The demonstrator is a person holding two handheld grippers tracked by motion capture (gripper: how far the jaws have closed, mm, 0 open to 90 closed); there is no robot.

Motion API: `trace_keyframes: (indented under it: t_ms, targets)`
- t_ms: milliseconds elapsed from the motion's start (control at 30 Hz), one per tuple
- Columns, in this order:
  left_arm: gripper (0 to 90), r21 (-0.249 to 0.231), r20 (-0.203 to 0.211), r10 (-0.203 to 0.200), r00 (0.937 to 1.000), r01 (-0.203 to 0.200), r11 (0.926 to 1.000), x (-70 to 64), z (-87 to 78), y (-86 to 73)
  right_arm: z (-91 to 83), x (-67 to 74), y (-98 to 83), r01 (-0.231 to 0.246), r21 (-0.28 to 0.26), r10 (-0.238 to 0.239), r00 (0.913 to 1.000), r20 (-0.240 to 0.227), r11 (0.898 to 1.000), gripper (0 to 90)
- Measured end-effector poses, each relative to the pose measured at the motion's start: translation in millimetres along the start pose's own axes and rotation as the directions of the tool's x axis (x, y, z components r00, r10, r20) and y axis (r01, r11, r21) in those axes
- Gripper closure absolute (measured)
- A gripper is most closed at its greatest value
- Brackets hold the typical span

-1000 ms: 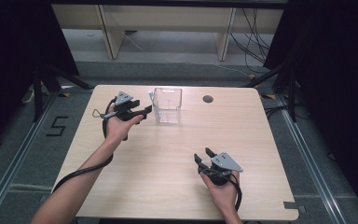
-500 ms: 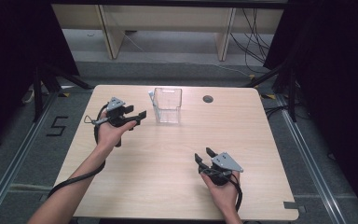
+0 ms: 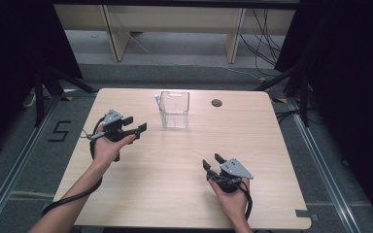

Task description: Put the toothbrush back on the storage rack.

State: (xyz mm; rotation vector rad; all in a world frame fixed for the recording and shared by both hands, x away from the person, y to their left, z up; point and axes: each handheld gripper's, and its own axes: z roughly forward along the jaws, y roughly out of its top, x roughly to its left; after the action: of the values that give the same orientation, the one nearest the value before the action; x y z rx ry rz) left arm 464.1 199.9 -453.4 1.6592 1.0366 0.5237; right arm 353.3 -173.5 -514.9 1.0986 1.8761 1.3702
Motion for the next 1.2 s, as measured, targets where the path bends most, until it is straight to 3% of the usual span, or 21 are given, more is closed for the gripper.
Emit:
trace_keyframes:
  t_ms: [333,367,433,500,533,700,1033,1200]
  targets:
    - [30.2,-0.004,0.007,0.015,0.9999,-0.015,0.9999,-6.4,-20.3,-15.9,-0.8,-1.3,0.7,0.023,-0.005,-0.023,0.9996,0.016,1.0,47.1]
    - [30.2,-0.007,0.008,0.02,0.9998,-0.02,0.9998,-6.8,-22.5,-17.5,-1.1,0.3,0.7,-0.001,0.006,0.001,1.0,0.008,1.0,47.0]
    - [30.1,-0.016,0.011,0.015,0.9998,-0.015,0.9998,-8.4,-26.7,-20.9,-1.3,-1.2,0.6,0.018,-0.005,-0.018,0.9997,0.018,1.0,47.1]
    - [30.1,-0.018,0.009,0.023,0.9997,-0.023,0.9996,-9.9,-31.0,-24.5,-2.0,1.3,0.2,-0.017,0.007,0.017,0.9998,0.014,1.0,47.1]
    - [30.1,-0.022,0.011,0.024,0.9997,-0.024,0.9995,-10.7,-32.9,-26.6,-1.6,-0.5,0.5,0.009,0.002,-0.009,0.9998,0.015,1.0,47.0]
    - [30.2,-0.025,0.006,0.032,0.9995,-0.031,0.9992,-12.5,-43.2,-37.4,-1.5,0.2,0.4,0.0,0.005,0.0,1.0,0.01,1.0,47.0]
    - [30.0,-0.033,0.0,0.029,0.9996,-0.029,0.9991,-11.2,-60.8,-60.9,-0.2,0.3,0.1,0.003,-0.012,-0.003,1.0,-0.003,1.0,47.0]
    - [29.7,-0.064,0.011,0.022,0.9997,-0.021,0.9977,-9.8,-67.9,-73.3,-2.5,-1.8,1.7,0.014,-0.008,-0.014,0.9998,0.018,1.0,46.9]
